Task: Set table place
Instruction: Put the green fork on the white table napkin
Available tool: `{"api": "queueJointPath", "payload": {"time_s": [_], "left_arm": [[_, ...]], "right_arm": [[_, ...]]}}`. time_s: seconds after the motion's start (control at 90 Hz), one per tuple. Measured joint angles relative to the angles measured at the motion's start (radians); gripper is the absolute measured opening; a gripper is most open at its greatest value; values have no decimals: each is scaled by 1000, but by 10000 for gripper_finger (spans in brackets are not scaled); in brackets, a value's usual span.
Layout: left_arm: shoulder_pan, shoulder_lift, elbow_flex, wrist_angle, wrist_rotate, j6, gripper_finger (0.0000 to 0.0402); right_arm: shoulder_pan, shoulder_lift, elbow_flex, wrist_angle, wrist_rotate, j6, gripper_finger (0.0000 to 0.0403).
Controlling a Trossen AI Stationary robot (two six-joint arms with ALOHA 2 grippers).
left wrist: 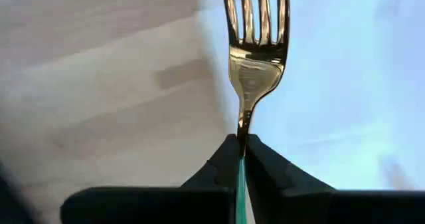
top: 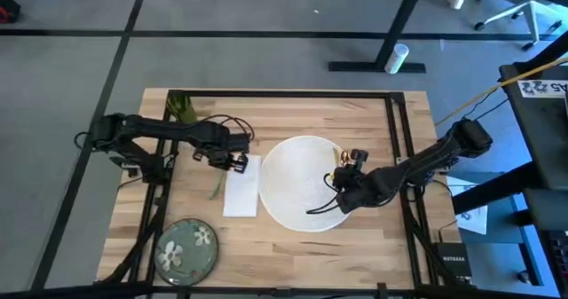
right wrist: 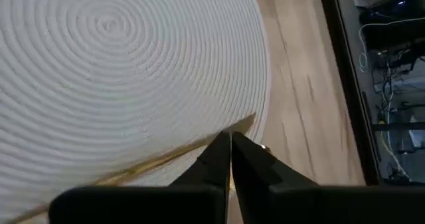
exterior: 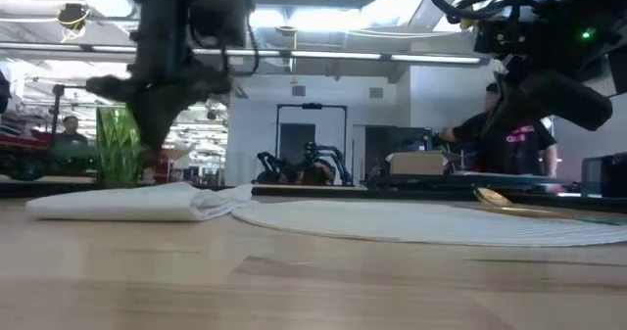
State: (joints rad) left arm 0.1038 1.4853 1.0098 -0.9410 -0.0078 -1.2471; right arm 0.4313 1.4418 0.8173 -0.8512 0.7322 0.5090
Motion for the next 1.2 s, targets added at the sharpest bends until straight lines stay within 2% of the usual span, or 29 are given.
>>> {"api": "queueJointPath", "payload": {"time_s": [0.144,0.278,0.5,0.833,1.2], "left_arm": [[-65,18,0,79,-39,-157,0],[-127,69,0,76,-46,-283,0],[-170,139,0,71,-47,-392,0],[-154,164,0,165,-64,-373,0],[-134,184,0,103,-63,-323,0]], "right_arm": [[0,0,0,-19,16,-7,1],[0,0,0,-19,9,-46,1],[0,0,0,-12,-13,-96,1],[0,0,0,-10,-44,-146,1],[0,0,0,-6,-53,-157,1]]}}
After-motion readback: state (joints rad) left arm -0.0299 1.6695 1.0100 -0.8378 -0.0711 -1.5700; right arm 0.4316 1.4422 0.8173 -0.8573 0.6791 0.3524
